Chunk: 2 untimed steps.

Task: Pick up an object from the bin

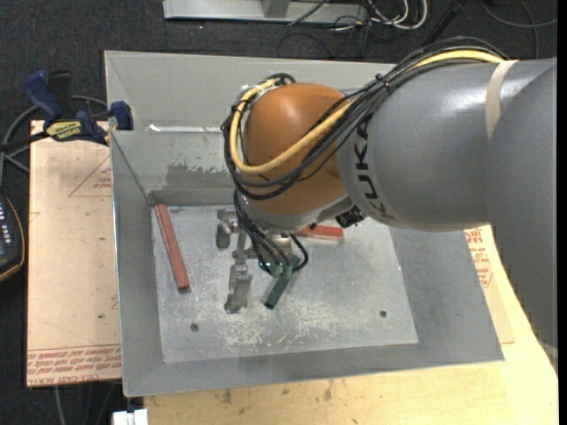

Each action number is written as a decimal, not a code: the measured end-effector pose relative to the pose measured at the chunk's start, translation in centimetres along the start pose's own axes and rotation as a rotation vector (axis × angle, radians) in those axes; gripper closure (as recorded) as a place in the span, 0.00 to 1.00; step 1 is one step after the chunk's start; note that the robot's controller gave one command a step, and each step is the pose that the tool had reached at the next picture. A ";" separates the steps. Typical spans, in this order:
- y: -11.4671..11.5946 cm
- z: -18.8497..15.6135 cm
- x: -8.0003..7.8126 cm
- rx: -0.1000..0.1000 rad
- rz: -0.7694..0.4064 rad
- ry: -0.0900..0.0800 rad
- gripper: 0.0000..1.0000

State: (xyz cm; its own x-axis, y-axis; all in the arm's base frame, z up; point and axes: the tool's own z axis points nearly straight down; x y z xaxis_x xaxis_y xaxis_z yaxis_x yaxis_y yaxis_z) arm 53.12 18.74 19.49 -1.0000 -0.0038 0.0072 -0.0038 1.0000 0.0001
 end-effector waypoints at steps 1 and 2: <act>-6.1 11.4 -2.5 0.003 -0.090 -0.001 0.00; -15.0 12.3 -3.5 0.003 -0.076 -0.007 0.00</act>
Offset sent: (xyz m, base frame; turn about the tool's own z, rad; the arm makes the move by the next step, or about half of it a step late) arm 0.0258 -0.0581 -0.1087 -0.0949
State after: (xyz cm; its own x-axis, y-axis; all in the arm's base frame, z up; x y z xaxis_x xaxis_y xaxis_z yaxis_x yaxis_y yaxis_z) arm 56.62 3.76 7.12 -0.9968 -0.0802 -0.0002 -0.0801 0.9968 -0.0025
